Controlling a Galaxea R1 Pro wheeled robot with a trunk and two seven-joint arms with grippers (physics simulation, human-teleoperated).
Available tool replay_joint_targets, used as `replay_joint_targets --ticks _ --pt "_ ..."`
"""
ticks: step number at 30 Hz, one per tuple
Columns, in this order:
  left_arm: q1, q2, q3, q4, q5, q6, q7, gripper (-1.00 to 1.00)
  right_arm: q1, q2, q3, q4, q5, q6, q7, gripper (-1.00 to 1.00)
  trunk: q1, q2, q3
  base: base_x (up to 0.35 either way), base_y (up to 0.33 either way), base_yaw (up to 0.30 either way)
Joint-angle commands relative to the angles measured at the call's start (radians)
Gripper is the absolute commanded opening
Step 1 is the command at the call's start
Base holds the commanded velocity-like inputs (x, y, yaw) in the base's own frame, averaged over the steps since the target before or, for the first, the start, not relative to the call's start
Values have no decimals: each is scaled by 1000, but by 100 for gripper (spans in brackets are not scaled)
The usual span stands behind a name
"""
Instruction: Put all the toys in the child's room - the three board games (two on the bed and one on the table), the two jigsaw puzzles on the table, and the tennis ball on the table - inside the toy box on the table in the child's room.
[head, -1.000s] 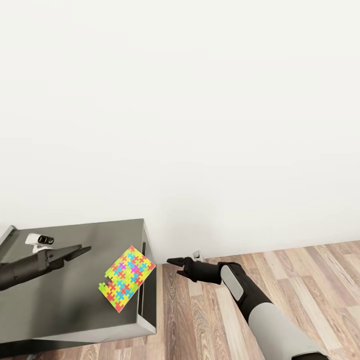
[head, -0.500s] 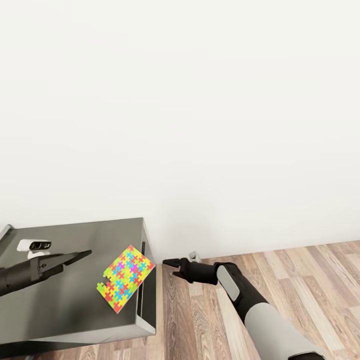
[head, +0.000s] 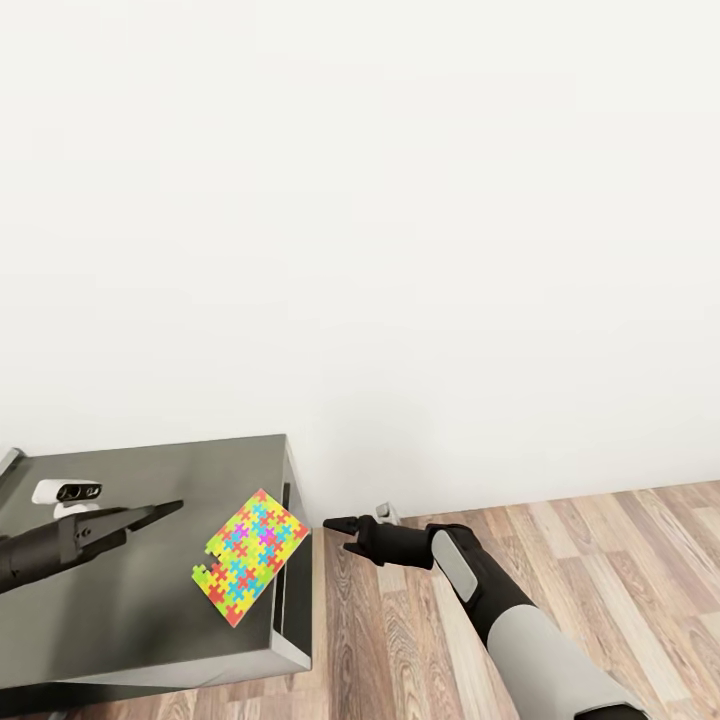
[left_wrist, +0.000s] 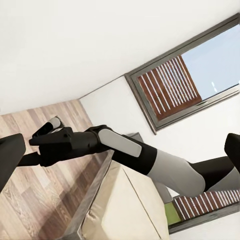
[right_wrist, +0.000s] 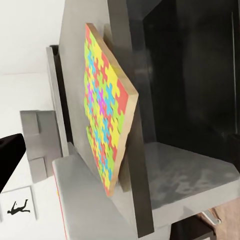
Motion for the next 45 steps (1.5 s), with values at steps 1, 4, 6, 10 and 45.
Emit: replay_joint_targets --ticks 1,4,6,10,45 --pt "0 0 0 0 -1 10 -4 100 -1 0 0 -1 -3 5 0 100 0 -1 -1 0 0 0" --pt "1 -1 0 1 -1 8 -4 100 -1 0 0 -1 -2 5 1 100 0 -1 -1 0 0 0" --pt "1 -2 0 1 -1 7 -4 100 -1 0 0 -1 -2 5 1 100 0 -1 -1 0 9 0" --pt "1 -2 1 1 -1 6 -4 100 -1 -1 0 -1 -2 5 1 100 0 -1 -1 0 136 0" --pt "1 -5 1 1 -1 2 -4 100 0 -3 2 -1 -2 2 2 100 0 -1 -1 29 39 0"
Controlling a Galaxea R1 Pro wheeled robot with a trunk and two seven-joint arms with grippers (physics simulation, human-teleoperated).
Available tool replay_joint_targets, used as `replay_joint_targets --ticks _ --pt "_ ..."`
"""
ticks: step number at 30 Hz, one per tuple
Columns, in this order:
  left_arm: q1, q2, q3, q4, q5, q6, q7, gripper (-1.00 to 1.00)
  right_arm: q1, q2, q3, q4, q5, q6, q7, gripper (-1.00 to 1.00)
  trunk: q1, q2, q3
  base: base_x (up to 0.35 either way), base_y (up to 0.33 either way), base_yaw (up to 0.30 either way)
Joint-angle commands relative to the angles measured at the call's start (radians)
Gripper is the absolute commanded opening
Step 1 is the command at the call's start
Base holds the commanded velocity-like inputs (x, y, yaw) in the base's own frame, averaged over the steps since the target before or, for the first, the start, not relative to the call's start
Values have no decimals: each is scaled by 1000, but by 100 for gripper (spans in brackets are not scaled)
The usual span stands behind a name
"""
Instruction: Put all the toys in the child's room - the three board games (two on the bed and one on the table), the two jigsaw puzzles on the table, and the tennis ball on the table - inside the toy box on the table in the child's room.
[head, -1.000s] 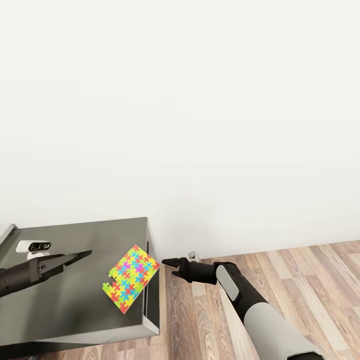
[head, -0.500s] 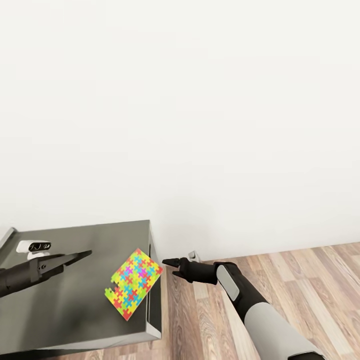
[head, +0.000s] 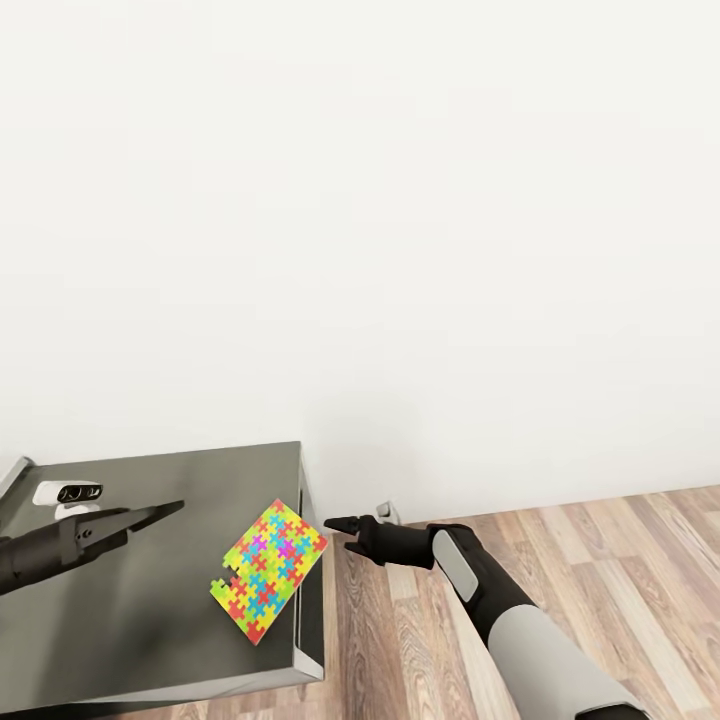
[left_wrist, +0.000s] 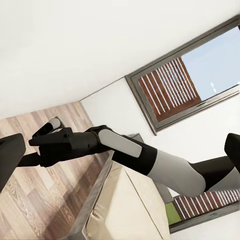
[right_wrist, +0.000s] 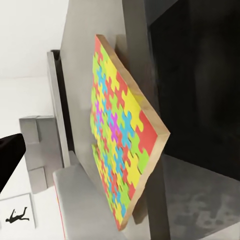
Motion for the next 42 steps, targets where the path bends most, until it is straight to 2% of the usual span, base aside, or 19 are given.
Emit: replay_joint_targets --ticks 1,9,32,42 --pt "0 0 0 0 -1 11 -4 100 -1 0 0 0 -3 5 0 100 0 -1 -1 1 92 0" --pt "0 1 1 0 -1 11 -4 100 0 0 0 0 -3 5 0 100 0 -1 -1 0 131 0" --pt "0 0 0 0 -1 11 -4 100 0 -1 0 -1 -3 5 1 100 0 -1 -1 0 7 0" --pt "0 1 1 0 -1 11 -4 100 -1 0 0 0 -3 5 1 100 38 -71 -32 0 0 0"
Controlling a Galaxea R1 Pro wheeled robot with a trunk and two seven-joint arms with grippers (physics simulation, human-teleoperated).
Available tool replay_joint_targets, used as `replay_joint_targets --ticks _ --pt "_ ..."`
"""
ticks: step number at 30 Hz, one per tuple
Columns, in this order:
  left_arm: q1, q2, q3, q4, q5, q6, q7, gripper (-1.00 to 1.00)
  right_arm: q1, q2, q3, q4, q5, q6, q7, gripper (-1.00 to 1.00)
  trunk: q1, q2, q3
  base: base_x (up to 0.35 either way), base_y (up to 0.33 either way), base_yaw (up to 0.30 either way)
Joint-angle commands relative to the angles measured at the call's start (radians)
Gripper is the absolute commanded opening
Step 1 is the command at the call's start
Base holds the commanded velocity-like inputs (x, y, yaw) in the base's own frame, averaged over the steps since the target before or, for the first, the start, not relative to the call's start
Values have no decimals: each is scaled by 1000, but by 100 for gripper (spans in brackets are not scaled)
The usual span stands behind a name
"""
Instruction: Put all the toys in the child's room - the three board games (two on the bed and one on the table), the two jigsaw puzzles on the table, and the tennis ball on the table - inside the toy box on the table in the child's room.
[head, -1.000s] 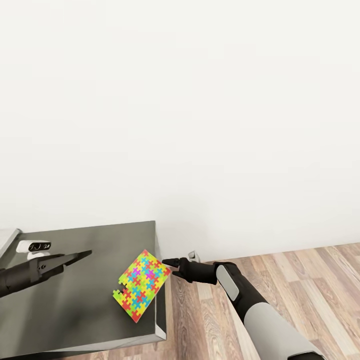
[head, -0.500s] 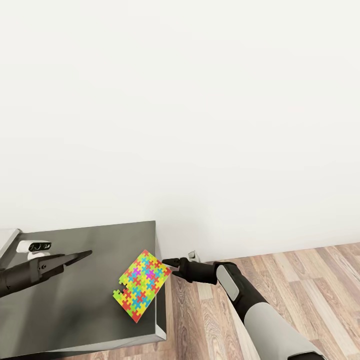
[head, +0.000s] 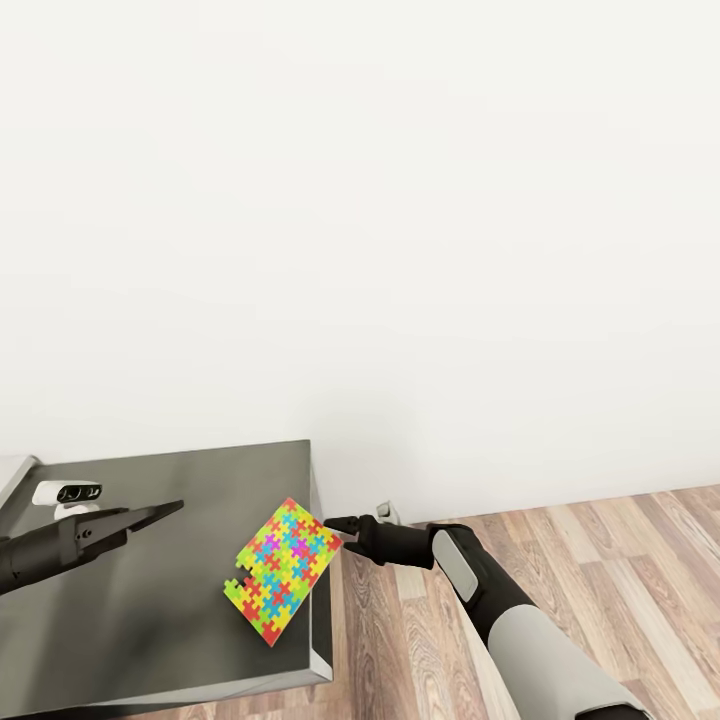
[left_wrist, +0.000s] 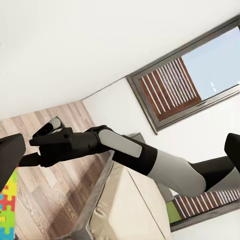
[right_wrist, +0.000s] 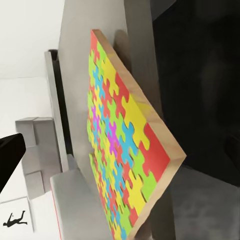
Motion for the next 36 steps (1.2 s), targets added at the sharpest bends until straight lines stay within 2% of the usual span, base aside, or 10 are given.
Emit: replay_joint_targets --ticks 1,14,26,36 --pt "0 0 0 0 -1 11 -4 100 -1 0 0 0 -3 5 0 100 4 -8 -4 0 0 0" --pt "0 0 -1 0 -1 11 -4 100 -1 0 0 0 -3 5 0 100 54 -99 -45 0 0 0" --pt "0 0 0 0 -1 11 -4 100 0 0 0 0 -3 5 0 100 54 -99 -45 0 2 0" --pt "4 0 0 0 -1 11 -4 100 -1 1 0 -2 -3 6 0 100 54 -99 -45 0 101 0"
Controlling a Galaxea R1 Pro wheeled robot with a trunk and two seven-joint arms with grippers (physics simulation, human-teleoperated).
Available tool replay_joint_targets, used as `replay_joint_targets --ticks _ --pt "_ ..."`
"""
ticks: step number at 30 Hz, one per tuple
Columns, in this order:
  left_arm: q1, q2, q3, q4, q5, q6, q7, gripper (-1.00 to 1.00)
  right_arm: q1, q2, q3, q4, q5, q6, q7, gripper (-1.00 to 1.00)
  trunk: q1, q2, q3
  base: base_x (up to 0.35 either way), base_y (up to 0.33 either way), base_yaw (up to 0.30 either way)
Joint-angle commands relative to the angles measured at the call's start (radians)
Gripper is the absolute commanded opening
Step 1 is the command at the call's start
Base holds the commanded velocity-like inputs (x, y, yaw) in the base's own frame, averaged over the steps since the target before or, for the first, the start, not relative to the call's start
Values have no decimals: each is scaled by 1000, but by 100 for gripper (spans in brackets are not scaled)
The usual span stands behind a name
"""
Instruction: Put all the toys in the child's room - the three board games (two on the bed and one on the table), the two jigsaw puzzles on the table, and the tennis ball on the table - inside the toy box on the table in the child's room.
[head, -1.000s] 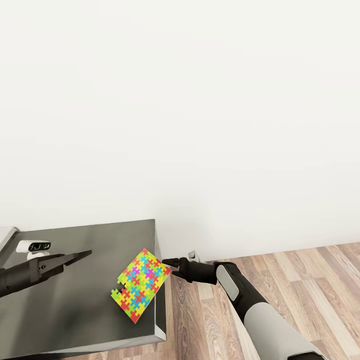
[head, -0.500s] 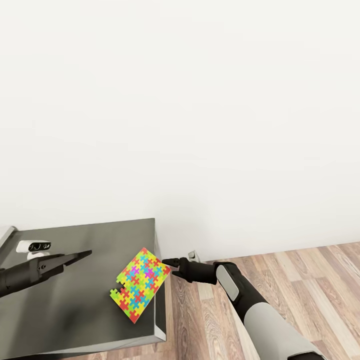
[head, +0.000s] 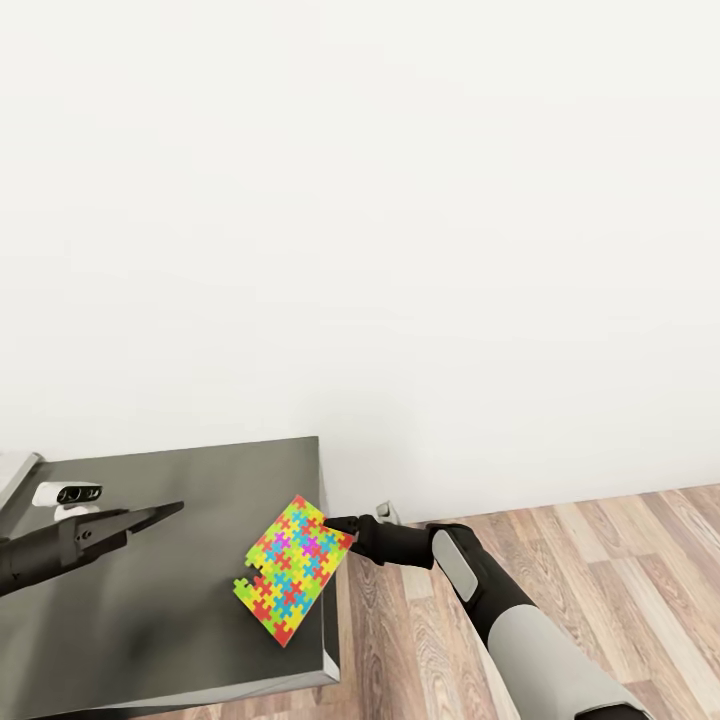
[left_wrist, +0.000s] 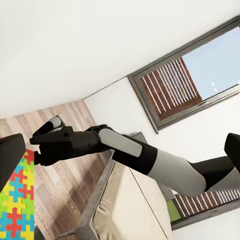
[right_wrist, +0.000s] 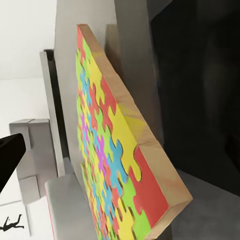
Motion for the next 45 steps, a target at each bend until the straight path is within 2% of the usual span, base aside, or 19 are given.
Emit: replay_joint_targets --ticks 1,16,17,22,45 --pt "0 0 0 0 -1 11 -4 100 0 0 0 -1 -3 5 -1 100 0 -1 -1 0 21 0" --pt "0 0 0 0 -1 11 -4 100 -1 1 0 -2 -3 7 0 100 0 -1 -1 0 4 0" --pt "0 0 0 0 -1 11 -4 100 -1 1 0 -2 -3 7 0 -100 0 -1 -1 0 0 0" --pt "1 0 0 -1 -1 11 -4 100 0 1 0 -2 -3 7 0 -100 0 -1 -1 0 0 0" --pt "7 5 1 -2 -1 24 -4 100 1 -7 0 -6 -4 3 11 -100 -88 160 71 0 0 0"
